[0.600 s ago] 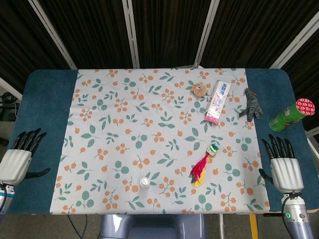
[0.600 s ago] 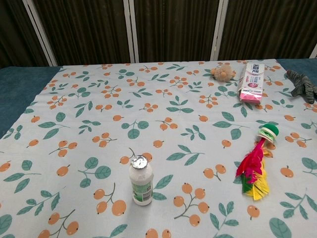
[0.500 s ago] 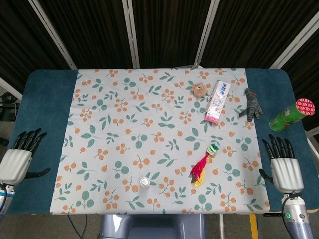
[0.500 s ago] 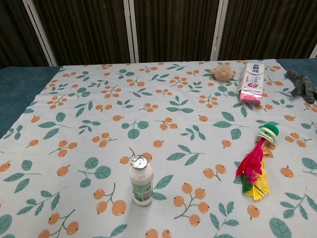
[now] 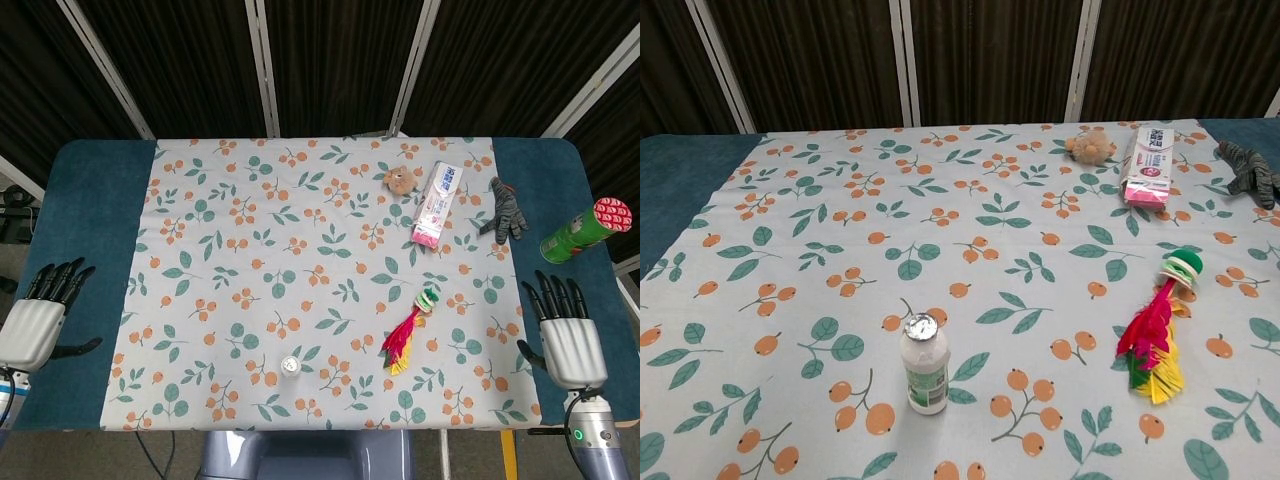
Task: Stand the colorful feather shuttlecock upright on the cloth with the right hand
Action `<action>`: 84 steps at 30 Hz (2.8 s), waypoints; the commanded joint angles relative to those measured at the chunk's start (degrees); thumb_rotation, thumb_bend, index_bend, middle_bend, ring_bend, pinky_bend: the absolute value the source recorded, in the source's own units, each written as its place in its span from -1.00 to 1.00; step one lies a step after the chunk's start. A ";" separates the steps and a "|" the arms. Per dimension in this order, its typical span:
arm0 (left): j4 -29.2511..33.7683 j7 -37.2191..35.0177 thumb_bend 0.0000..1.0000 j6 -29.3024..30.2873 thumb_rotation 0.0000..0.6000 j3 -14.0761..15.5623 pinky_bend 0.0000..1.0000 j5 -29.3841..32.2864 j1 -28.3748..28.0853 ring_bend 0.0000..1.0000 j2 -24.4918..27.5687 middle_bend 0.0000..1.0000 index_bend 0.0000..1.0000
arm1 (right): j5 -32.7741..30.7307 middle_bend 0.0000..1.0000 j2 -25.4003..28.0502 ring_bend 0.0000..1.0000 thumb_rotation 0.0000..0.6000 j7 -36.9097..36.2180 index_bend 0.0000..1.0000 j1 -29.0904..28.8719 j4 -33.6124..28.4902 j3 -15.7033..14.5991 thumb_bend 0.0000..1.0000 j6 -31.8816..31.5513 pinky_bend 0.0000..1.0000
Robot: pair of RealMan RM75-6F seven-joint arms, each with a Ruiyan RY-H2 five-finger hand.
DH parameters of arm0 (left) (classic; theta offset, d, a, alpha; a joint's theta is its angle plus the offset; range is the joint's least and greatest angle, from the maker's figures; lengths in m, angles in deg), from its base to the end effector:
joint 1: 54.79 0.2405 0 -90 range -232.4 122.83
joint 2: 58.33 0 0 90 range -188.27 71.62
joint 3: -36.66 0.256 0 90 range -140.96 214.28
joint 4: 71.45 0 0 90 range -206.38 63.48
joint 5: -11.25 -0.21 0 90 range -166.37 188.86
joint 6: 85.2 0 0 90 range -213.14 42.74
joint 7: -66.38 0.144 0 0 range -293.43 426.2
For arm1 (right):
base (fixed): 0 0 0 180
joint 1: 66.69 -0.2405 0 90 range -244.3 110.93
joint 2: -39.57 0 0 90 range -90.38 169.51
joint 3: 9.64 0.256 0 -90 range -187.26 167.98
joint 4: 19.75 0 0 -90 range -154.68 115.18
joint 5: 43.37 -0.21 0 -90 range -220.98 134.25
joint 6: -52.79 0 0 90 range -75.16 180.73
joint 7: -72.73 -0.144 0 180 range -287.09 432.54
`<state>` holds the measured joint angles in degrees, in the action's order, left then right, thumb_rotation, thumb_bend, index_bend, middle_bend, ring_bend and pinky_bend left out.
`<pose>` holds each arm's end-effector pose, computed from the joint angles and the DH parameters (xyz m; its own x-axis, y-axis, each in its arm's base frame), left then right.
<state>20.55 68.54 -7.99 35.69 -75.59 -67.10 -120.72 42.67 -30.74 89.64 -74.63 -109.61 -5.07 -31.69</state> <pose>-0.2987 0.2129 0.1465 0.4796 0.1066 0.8710 0.8743 -0.1429 -0.4639 -0.2970 -0.2033 0.1309 0.5913 0.0464 0.8051 -0.8036 -0.0502 0.5931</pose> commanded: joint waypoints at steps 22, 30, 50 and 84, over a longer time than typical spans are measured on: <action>0.26 1.29 -0.77 0.26 0.76 -0.16 -1.00 0.48 0.12 -1.00 -0.35 -1.00 -0.86 | 23.83 -0.73 -2.36 -1.00 1.00 -6.90 -0.32 -13.98 13.80 -7.54 -0.75 10.13 -1.00; 0.23 0.96 -0.77 0.07 0.76 -0.15 -1.00 0.51 0.04 -1.00 -0.26 -1.00 -0.86 | 24.52 -0.72 -8.02 -1.00 1.00 -7.08 -0.27 -16.88 15.65 -7.56 -0.75 12.86 -1.00; 0.31 0.92 -0.77 -0.16 0.75 -0.18 -1.00 0.61 -0.10 -1.00 -0.19 -1.00 -0.86 | 20.87 -0.63 -14.92 -1.00 1.00 -9.20 -0.02 -18.68 20.64 -7.73 -0.72 15.03 -1.00; 0.29 0.73 -0.77 -0.17 0.76 -0.11 -1.00 0.57 -0.11 -1.00 -0.13 -1.00 -0.86 | 19.38 -0.60 -17.21 -1.00 1.00 -9.15 0.08 -18.98 22.29 -9.60 -0.47 13.61 -1.00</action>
<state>20.84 69.27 -8.16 35.58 -75.02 -67.21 -120.86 62.05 -47.96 80.49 -93.61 -87.31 -14.67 -18.08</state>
